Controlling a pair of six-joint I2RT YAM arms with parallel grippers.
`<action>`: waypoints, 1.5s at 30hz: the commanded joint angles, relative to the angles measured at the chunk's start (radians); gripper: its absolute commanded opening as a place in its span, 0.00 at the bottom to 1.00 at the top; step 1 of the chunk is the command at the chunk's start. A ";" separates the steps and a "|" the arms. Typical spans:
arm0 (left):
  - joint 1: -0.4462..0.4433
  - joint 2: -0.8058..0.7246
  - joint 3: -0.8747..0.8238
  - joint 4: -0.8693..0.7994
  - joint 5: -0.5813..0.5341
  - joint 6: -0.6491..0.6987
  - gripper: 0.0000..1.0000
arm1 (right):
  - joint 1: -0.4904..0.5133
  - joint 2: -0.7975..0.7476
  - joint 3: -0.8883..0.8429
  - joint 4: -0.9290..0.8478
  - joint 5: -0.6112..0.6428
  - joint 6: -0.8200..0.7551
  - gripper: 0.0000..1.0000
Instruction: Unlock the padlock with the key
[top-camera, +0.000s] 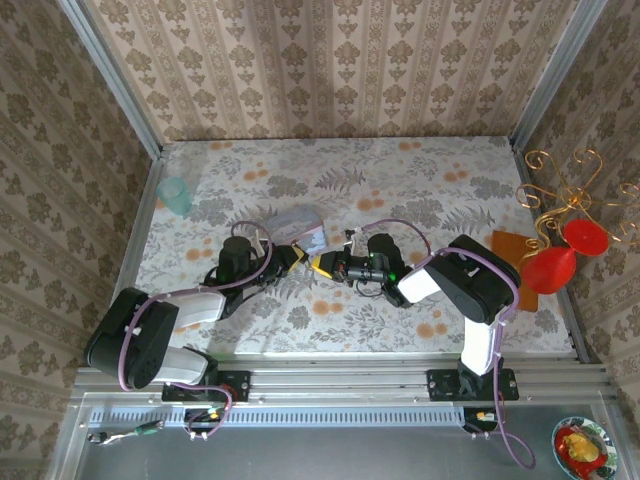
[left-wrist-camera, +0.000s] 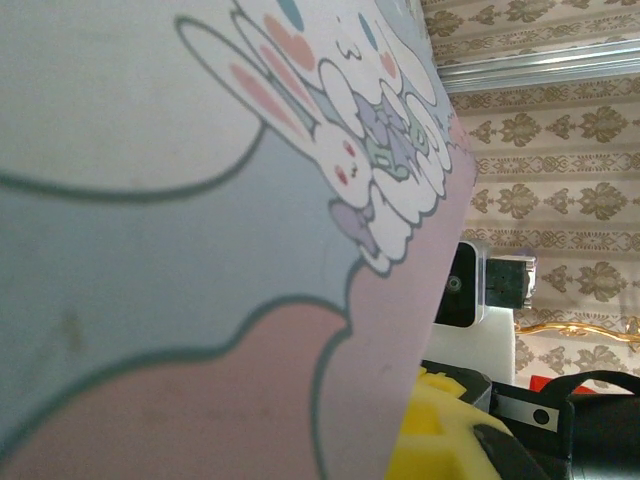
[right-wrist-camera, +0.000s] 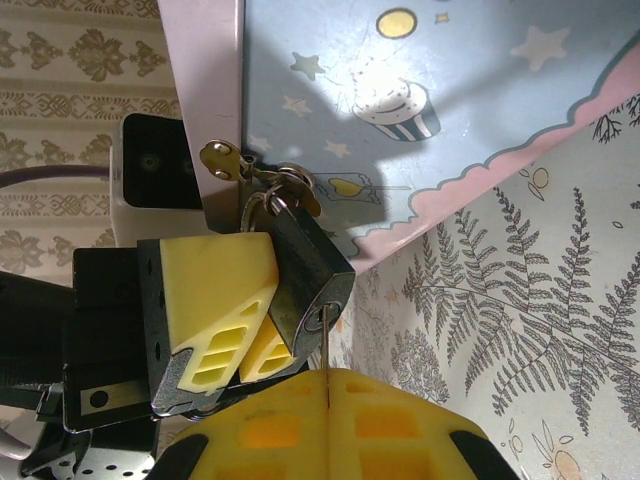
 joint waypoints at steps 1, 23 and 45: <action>-0.025 0.002 0.036 0.030 0.075 0.028 0.08 | -0.001 0.000 0.025 -0.025 0.029 -0.022 0.00; -0.031 -0.018 0.043 0.010 0.074 0.023 0.01 | -0.027 0.005 0.027 -0.060 0.059 -0.011 0.00; 0.010 0.239 0.283 -0.418 -0.064 0.478 0.02 | 0.047 -0.300 0.019 -0.797 0.333 -0.384 0.23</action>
